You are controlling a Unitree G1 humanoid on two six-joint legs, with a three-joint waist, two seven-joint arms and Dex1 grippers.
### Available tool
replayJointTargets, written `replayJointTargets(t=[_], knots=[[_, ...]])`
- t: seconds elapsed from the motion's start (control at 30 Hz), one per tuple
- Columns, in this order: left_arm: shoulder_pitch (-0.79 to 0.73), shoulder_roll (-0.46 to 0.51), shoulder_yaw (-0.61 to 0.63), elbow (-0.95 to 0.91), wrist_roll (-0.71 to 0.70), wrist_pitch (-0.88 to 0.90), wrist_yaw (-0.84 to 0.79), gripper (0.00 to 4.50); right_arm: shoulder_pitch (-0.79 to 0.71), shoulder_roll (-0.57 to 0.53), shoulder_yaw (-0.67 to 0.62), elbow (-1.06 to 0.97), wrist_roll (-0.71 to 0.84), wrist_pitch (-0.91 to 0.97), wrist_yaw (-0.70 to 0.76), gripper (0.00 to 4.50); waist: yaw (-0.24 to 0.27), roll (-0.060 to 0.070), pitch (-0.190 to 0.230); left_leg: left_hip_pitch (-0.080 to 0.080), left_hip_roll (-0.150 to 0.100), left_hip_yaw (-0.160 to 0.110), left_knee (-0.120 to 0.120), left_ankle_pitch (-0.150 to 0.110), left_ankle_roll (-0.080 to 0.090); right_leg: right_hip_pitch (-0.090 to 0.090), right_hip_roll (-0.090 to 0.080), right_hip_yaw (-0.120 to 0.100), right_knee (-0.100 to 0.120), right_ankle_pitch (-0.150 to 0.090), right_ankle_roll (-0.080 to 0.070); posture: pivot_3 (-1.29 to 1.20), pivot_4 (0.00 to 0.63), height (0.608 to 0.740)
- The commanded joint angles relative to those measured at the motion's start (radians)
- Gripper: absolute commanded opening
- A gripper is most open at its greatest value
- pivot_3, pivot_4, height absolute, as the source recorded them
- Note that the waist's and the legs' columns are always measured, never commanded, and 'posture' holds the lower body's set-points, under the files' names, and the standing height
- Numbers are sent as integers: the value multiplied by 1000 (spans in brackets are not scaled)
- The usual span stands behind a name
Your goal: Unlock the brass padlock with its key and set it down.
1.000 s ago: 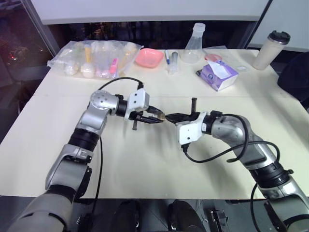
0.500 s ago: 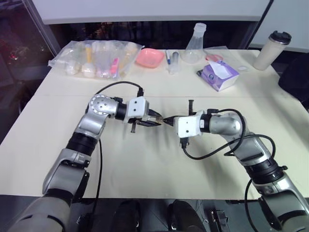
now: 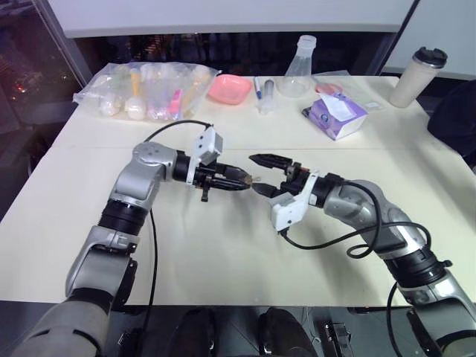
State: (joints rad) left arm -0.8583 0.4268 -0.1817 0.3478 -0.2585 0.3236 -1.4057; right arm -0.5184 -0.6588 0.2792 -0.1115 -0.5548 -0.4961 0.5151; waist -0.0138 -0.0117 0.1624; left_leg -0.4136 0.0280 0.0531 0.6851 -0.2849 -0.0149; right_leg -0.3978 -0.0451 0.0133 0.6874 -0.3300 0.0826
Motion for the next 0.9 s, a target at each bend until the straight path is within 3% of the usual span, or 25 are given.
replayJointTargets(t=[0.03,0.23,0.27,0.33,0.57,0.9], knots=[[-32,-5,10,-15,-20,-7,-1,729,-13,8,-7,-13,-4,-18,-19,4447,0,0,0,0,0,0,0,0,0,0,0,0,0,0,0,0,150,715],[-39,-9,4,-20,-23,-4,-7,729,-23,21,2,7,-18,-33,-24,4447,0,0,0,0,0,0,0,0,0,0,0,0,0,0,0,0,150,715],[-38,-9,4,-20,-23,-6,-8,729,-24,20,2,9,-19,-36,-24,4222,0,0,0,0,0,0,0,0,0,0,0,0,0,0,0,0,150,715],[-36,-8,4,-24,-24,-2,-10,729,-26,19,3,11,-22,-40,-26,3588,0,0,0,0,0,0,0,0,0,0,0,0,0,0,0,0,150,715],[-28,16,-8,-21,-19,-6,-47,729,-28,0,-9,24,-31,-79,-42,49,0,0,0,0,0,0,0,0,0,0,0,0,0,0,0,0,150,715],[-34,14,-16,3,-8,-6,-47,729,-27,15,-5,6,-38,-88,-41,49,0,0,0,0,0,0,0,0,0,0,0,0,0,0,0,0,150,715]])
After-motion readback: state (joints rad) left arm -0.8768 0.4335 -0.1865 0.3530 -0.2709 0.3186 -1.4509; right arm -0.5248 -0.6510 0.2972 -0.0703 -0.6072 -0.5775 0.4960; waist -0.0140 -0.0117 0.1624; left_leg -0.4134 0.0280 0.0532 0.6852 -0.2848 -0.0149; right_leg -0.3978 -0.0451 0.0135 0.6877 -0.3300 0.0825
